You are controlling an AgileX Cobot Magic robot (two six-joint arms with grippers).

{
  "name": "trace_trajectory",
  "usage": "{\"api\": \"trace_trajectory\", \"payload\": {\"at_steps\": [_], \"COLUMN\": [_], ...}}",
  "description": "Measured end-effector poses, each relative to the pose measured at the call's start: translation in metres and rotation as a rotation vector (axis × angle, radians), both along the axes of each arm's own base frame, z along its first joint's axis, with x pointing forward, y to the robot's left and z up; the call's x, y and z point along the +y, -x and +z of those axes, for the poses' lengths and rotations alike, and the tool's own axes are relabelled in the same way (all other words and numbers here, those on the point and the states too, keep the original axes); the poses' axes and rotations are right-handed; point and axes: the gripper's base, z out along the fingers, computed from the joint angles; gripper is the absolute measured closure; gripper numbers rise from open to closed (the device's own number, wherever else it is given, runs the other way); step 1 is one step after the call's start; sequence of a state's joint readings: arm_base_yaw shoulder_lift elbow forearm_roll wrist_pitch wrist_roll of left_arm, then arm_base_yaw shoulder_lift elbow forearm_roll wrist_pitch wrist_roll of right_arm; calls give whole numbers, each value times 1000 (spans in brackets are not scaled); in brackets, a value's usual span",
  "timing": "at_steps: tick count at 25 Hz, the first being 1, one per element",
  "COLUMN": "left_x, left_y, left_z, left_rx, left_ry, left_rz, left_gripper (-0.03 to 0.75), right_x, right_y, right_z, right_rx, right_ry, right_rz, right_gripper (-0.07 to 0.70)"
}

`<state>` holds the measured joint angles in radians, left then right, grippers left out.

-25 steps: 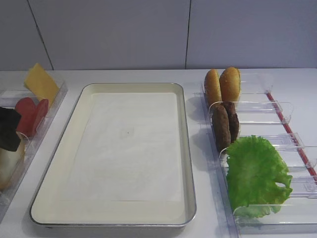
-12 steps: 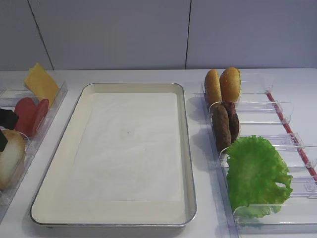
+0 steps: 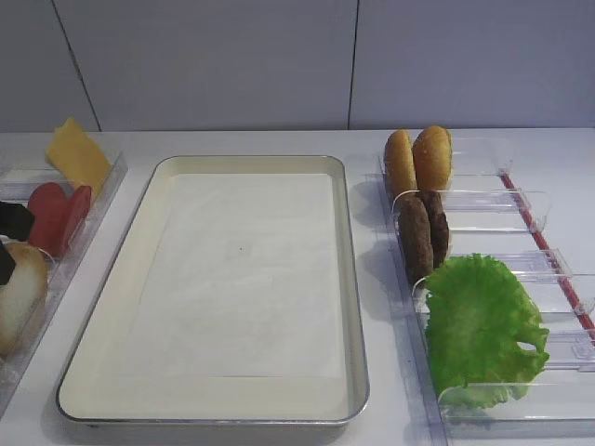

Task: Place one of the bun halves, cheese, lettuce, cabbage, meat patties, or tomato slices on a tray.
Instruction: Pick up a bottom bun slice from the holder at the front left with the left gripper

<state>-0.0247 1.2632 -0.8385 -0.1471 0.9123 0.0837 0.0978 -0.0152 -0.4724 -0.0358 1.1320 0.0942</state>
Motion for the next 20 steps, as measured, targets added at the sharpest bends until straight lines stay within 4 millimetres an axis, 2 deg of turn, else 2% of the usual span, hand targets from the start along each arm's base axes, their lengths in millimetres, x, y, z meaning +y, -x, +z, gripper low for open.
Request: {"api": "trace_trajectory", "payload": {"at_steps": [14,20], "left_x": [-2,-10], "left_y": [36,47], "left_z": [44,57], "left_rx": [-133,-179], "left_ry": [40,155], "left_rz": [14,27], "left_gripper": [603,605], "right_x": [0,0], "right_y": [0,0], "right_z": [0,0], "right_rx": [0,0], "right_ry": [0,-2], "right_rz": [0,-1], "right_gripper": [-30,-30]}}
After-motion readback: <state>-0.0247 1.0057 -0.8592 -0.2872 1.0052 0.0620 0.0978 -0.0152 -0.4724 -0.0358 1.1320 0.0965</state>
